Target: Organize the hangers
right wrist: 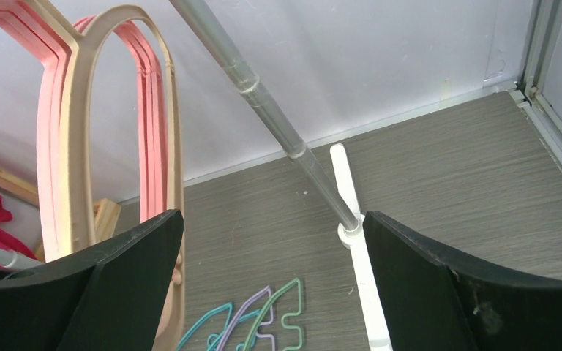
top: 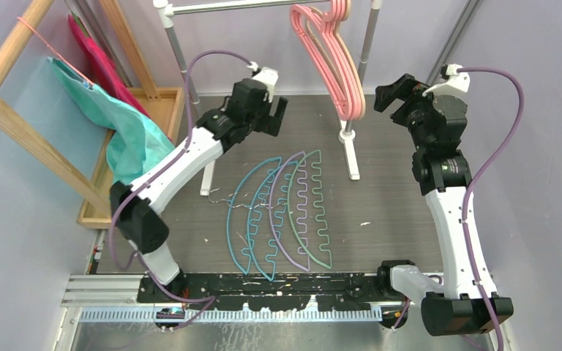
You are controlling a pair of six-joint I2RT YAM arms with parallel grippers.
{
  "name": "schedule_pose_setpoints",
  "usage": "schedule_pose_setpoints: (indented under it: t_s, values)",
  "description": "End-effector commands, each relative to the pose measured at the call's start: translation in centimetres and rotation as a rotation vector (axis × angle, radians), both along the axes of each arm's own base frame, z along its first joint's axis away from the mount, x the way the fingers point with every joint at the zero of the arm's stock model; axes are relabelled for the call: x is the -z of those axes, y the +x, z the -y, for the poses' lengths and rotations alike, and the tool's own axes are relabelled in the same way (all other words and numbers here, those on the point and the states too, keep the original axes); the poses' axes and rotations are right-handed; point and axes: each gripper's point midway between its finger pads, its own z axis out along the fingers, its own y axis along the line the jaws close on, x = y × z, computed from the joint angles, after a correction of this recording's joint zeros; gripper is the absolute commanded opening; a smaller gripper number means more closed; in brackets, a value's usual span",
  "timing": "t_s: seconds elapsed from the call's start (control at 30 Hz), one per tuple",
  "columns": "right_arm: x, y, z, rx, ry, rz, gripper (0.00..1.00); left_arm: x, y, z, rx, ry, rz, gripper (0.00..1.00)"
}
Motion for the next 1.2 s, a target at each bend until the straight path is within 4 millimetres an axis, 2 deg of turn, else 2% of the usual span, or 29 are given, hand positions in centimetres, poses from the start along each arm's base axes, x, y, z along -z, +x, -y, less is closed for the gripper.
schedule_pose_setpoints:
  t_s: [0.0,0.1,0.2,0.3,0.4,0.47,0.5,0.6,0.73,0.9,1.0,1.17]
  values:
    - [-2.4,-1.9,0.7,0.035,-0.011,0.068,1.0,-0.8,-3.4,-2.2,-0.025,-0.121,-0.016,0.98]
    - [0.1,-2.3,0.5,0.026,0.014,0.017,1.0,2.4,-5.5,-4.2,-0.072,-0.091,-0.081,0.98]
    - [4.1,-2.7,-1.0,-0.037,0.035,-0.076,1.0,5.5,-7.2,-5.7,-0.099,-0.063,-0.144,0.98]
    - [9.2,-3.7,-2.9,-0.08,0.01,-0.188,0.99,8.4,-8.9,-6.5,-0.105,-0.048,-0.205,0.98]
    - [14.0,-5.8,-6.1,-0.154,-0.05,-0.295,0.96,10.3,-10.5,-7.3,-0.114,-0.04,-0.256,0.98]
    - [17.0,-7.8,-9.1,-0.237,-0.07,-0.365,0.92,11.4,-11.8,-7.6,-0.112,-0.057,-0.283,0.98]
    - [18.5,-9.2,-11.2,-0.302,-0.088,-0.398,0.91,11.9,-12.3,-7.8,-0.113,-0.066,-0.293,0.98]
    - [22.4,-12.3,-14.0,-0.372,-0.162,-0.487,0.88,12.9,-13.7,-8.9,-0.138,-0.078,-0.31,0.98]
    - [25.6,-15.6,-16.9,-0.466,-0.252,-0.541,0.84,14.8,-15.1,-10.2,-0.176,-0.057,-0.35,0.98]
    - [29.3,-18.2,-20.3,-0.584,-0.327,-0.607,0.76,15.1,-16.3,-11.4,-0.214,-0.083,-0.335,0.98]
    - [30.1,-17.8,-21.8,-0.592,-0.361,-0.597,0.76,15.4,-16.8,-11.6,-0.226,-0.104,-0.335,0.98]
    - [29.7,-15.8,-23.5,-0.575,-0.403,-0.541,0.7,15.6,-17.3,-12.5,-0.243,-0.084,-0.334,0.98]
